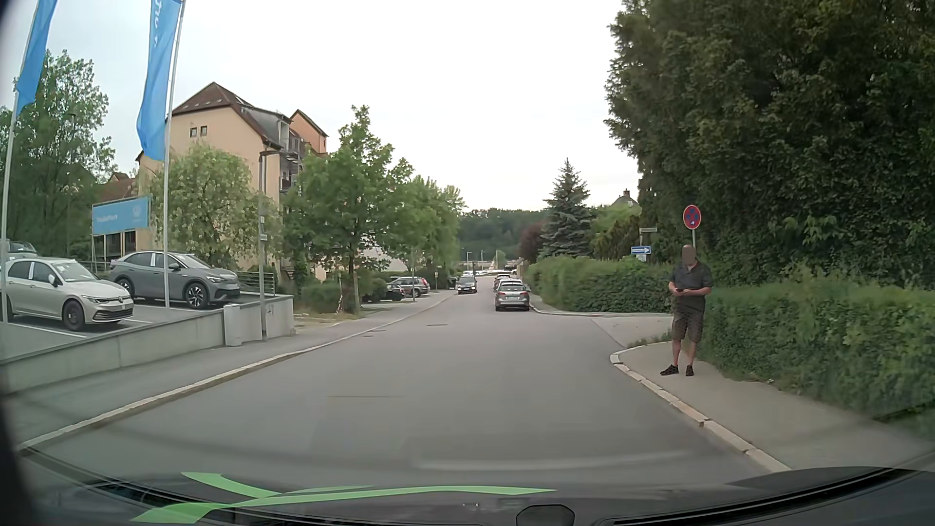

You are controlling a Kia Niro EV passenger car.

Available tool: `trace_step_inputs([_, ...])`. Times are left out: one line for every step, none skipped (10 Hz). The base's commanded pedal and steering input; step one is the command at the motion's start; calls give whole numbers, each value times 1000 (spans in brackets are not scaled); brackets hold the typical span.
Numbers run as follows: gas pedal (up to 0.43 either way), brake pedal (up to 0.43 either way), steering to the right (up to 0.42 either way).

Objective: Follow the waypoints while adhering to traffic rules and regulations

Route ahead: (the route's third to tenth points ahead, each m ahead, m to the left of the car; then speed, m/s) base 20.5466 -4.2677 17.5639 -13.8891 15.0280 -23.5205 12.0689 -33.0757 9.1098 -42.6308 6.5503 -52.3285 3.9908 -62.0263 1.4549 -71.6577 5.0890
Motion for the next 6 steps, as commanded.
trace_step_inputs([0, 195, -6])
trace_step_inputs([0, 195, -6])
trace_step_inputs([0, 195, -6])
trace_step_inputs([0, 195, -5])
trace_step_inputs([0, 189, -5])
trace_step_inputs([0, 189, -5])
